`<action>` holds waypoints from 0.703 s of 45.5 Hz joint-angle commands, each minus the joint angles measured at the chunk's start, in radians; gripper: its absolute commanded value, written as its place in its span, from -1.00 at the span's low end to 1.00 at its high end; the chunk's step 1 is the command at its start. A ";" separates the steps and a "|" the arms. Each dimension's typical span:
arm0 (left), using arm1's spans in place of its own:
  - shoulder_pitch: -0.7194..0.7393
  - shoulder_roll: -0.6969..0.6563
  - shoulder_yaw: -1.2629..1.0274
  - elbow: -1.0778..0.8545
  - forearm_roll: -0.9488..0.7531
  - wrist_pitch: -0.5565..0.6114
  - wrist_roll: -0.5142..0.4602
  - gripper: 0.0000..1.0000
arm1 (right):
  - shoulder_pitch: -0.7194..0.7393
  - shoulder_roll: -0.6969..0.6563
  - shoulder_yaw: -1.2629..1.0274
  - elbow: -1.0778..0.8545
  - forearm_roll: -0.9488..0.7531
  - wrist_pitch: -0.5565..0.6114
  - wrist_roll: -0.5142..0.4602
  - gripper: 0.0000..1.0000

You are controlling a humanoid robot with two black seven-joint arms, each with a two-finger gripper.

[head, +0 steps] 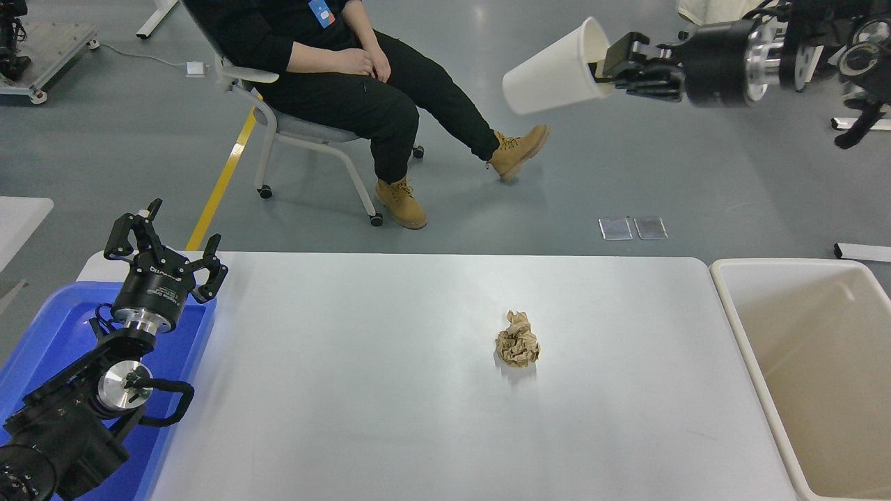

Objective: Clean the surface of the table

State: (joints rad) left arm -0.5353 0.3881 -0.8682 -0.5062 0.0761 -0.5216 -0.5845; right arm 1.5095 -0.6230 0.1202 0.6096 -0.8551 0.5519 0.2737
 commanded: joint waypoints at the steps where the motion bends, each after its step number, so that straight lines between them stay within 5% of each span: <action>1: 0.000 0.000 0.000 0.000 0.001 0.000 0.000 1.00 | -0.074 0.028 0.006 -0.411 0.031 0.002 0.001 -1.00; 10: 0.000 0.000 0.000 0.000 -0.001 0.000 0.000 1.00 | -0.167 0.028 0.004 -0.639 0.031 -0.046 -0.007 -1.00; 32: 0.000 0.000 0.000 0.000 0.001 0.000 0.000 1.00 | -0.506 0.078 -0.139 -0.766 0.117 -0.446 -0.154 -1.00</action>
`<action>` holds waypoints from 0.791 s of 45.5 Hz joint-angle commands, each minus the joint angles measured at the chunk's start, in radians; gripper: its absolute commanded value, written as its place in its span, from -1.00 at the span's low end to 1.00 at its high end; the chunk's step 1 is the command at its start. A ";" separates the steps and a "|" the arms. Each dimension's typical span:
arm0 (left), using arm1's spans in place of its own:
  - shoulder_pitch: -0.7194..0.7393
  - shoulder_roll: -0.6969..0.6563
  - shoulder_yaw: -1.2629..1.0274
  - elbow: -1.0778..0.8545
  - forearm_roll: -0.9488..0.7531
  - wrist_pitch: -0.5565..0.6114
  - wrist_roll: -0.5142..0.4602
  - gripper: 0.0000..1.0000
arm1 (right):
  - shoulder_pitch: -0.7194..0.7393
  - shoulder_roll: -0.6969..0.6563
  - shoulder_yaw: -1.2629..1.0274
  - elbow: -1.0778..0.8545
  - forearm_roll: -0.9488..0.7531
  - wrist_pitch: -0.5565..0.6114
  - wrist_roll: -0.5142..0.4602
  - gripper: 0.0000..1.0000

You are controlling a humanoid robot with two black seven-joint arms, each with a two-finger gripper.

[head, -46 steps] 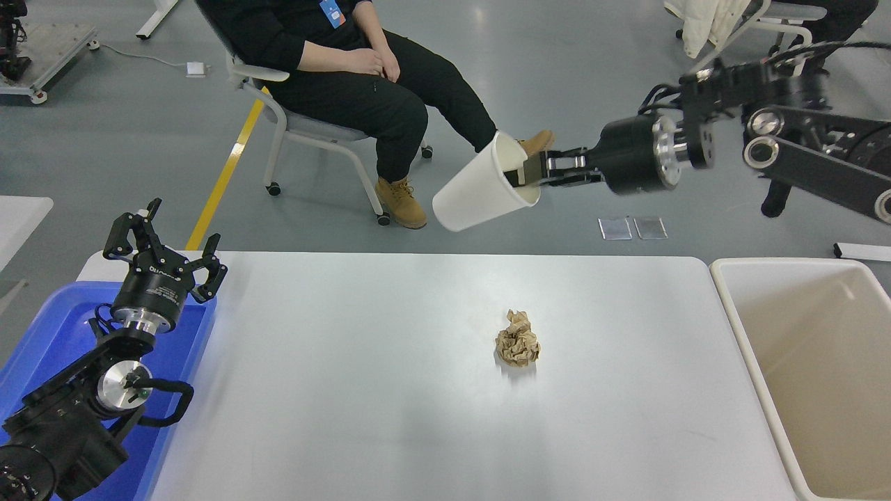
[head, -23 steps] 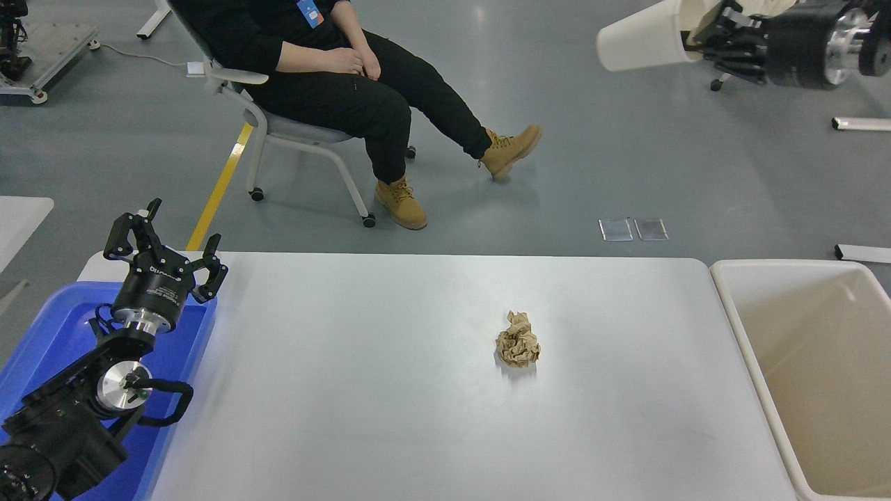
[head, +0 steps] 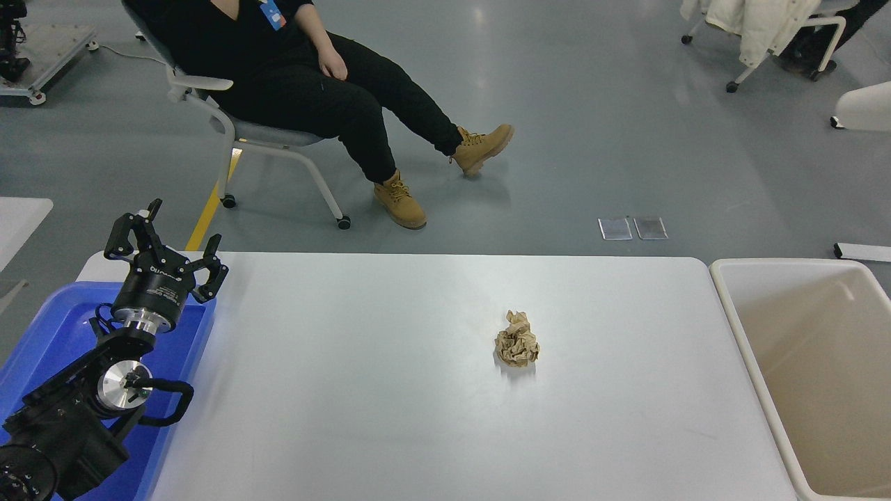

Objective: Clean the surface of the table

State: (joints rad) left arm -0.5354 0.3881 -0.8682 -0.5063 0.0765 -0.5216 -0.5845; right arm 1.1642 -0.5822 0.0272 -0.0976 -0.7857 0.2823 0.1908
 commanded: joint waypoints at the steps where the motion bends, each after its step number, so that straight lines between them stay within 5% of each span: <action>1: 0.000 0.000 0.000 0.000 0.000 0.000 0.000 1.00 | -0.175 0.044 -0.046 -0.060 0.049 -0.195 -0.077 -1.00; 9: 0.000 0.000 0.000 0.000 -0.001 0.000 0.000 1.00 | -0.305 0.102 -0.064 -0.079 0.051 -0.290 -0.105 -1.00; 36: 0.000 0.000 0.000 0.000 -0.001 0.000 0.000 1.00 | -0.506 0.234 -0.099 -0.071 0.054 -0.310 -0.110 -1.00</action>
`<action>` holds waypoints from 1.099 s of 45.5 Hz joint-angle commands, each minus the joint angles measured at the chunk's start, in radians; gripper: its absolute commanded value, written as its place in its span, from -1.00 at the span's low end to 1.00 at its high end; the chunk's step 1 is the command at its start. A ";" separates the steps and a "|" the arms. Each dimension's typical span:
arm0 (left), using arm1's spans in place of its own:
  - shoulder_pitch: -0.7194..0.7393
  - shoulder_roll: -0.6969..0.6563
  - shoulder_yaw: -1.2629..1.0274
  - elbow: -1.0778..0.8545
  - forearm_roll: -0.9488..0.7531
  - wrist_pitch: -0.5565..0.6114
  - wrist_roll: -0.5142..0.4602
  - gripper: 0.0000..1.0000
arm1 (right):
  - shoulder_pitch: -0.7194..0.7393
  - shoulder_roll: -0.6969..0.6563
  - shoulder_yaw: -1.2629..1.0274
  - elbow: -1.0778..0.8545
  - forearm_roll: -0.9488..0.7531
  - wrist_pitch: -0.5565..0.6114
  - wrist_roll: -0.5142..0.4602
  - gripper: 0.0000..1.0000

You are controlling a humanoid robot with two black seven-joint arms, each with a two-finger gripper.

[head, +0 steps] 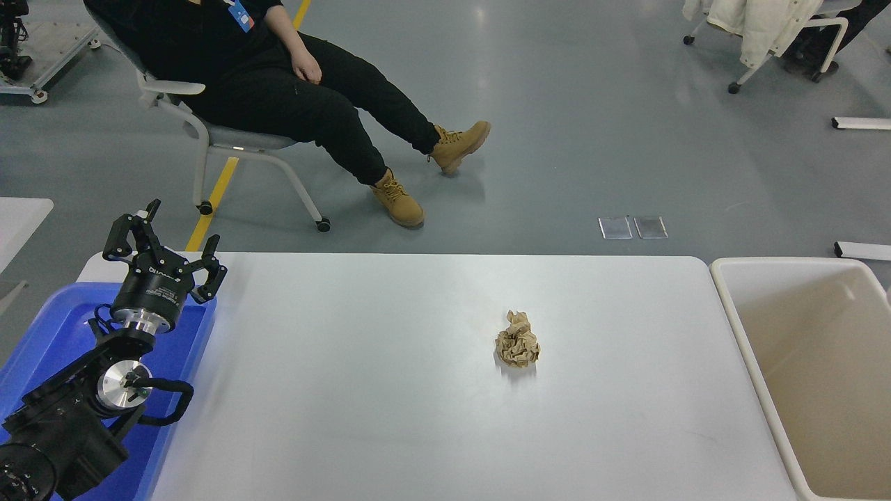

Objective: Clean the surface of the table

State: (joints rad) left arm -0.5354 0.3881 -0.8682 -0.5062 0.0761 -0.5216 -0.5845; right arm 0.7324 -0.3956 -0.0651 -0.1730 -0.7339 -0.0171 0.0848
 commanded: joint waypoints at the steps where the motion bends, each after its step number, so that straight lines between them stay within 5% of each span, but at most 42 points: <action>1: 0.000 0.000 0.000 0.000 0.001 0.000 0.000 1.00 | -0.080 0.050 -0.007 0.004 0.002 -0.010 -0.003 -1.00; 13: 0.000 0.000 0.000 0.000 0.001 0.000 0.000 1.00 | -0.096 0.075 0.007 0.007 0.007 -0.018 -0.002 -1.00; 16: 0.000 0.000 0.000 0.000 0.001 0.000 0.000 1.00 | -0.096 0.075 0.002 0.009 0.034 -0.029 -0.002 -0.70; 20: 0.000 0.000 0.000 0.000 0.001 0.000 0.000 1.00 | -0.097 0.075 -0.009 0.010 0.083 -0.027 0.000 -0.59; 33: 0.000 0.000 0.000 0.000 0.001 0.000 0.000 1.00 | -0.081 0.075 0.002 0.010 0.105 -0.037 0.001 0.28; 41: 0.000 0.000 0.000 0.000 -0.001 0.000 0.000 1.00 | -0.030 0.073 0.011 0.010 0.107 -0.040 0.001 0.48; 44: 0.000 0.000 0.000 0.000 0.001 0.000 0.000 1.00 | 0.021 0.060 0.011 0.012 0.123 -0.032 0.000 0.94; 50: 0.000 0.000 0.000 0.000 0.001 0.000 0.000 1.00 | 0.157 0.000 0.011 0.046 0.234 -0.017 -0.002 0.98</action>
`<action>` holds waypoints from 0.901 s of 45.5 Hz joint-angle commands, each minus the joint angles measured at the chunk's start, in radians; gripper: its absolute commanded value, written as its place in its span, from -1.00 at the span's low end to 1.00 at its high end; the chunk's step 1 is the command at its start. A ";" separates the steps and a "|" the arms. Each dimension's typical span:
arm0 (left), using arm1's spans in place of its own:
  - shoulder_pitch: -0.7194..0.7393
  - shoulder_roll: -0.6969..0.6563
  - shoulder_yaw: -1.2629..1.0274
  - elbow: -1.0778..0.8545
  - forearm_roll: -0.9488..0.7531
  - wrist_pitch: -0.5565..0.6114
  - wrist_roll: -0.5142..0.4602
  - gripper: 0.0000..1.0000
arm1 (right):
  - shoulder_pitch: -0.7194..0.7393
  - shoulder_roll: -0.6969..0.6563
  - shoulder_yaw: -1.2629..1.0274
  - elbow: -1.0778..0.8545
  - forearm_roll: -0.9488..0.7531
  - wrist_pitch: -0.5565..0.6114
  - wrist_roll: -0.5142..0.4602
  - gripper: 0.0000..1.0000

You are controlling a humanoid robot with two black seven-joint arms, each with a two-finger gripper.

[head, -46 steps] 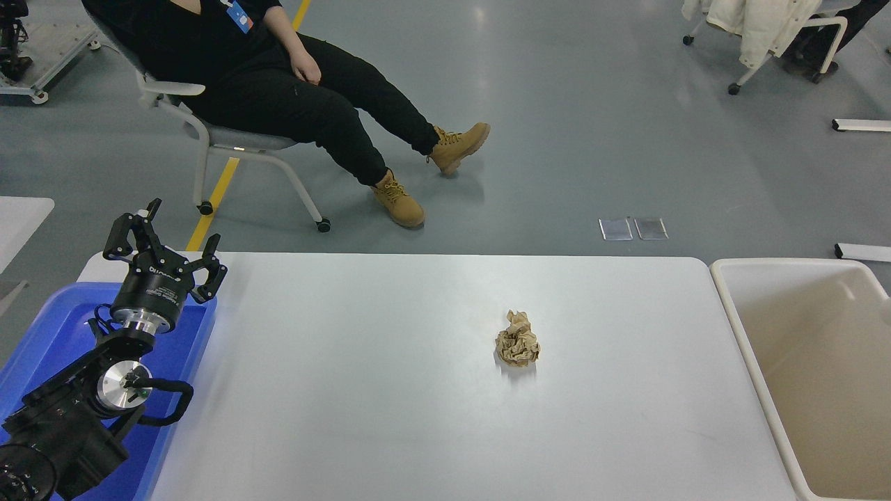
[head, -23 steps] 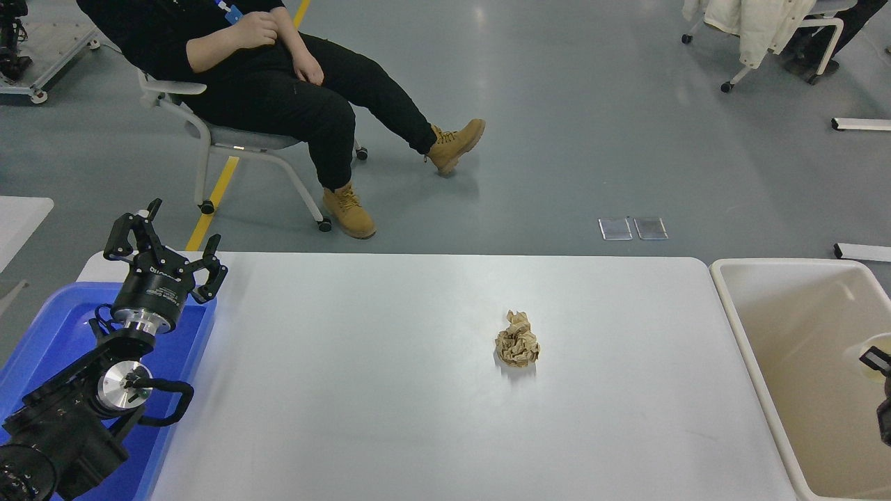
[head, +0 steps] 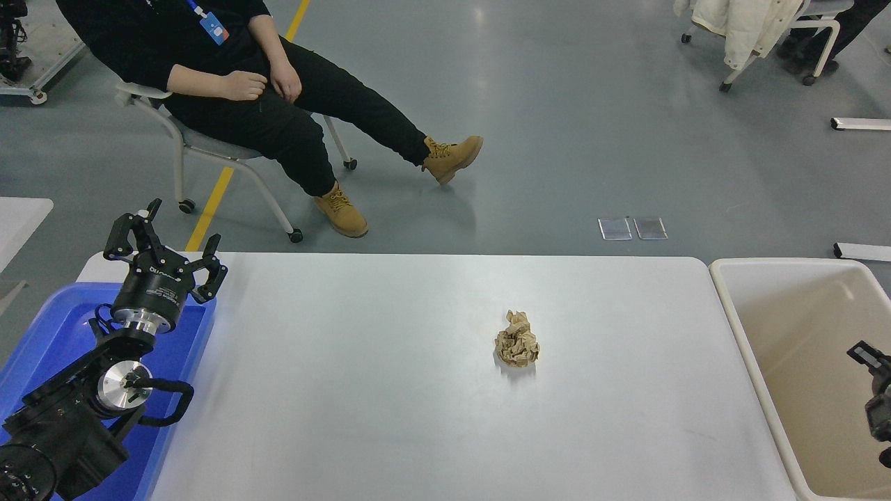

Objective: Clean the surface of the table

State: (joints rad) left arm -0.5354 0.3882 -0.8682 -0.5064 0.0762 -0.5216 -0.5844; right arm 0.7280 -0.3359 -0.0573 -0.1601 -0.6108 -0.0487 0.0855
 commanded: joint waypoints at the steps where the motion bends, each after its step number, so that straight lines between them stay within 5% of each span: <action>1: 0.000 0.000 0.000 0.000 0.000 0.000 0.000 1.00 | 0.183 -0.075 0.004 0.045 0.132 0.018 -0.003 0.98; 29: 0.000 0.000 0.000 0.000 -0.001 0.000 0.000 1.00 | 0.596 -0.227 0.280 0.313 0.387 0.066 0.016 0.98; 41: 0.000 0.000 0.000 0.000 -0.001 0.000 0.000 1.00 | 0.594 -0.261 0.776 0.557 0.459 0.150 0.017 0.99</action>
State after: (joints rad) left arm -0.5354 0.3882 -0.8682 -0.5063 0.0758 -0.5216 -0.5845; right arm 1.2901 -0.5620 0.3618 0.1979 -0.2082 0.0404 0.1013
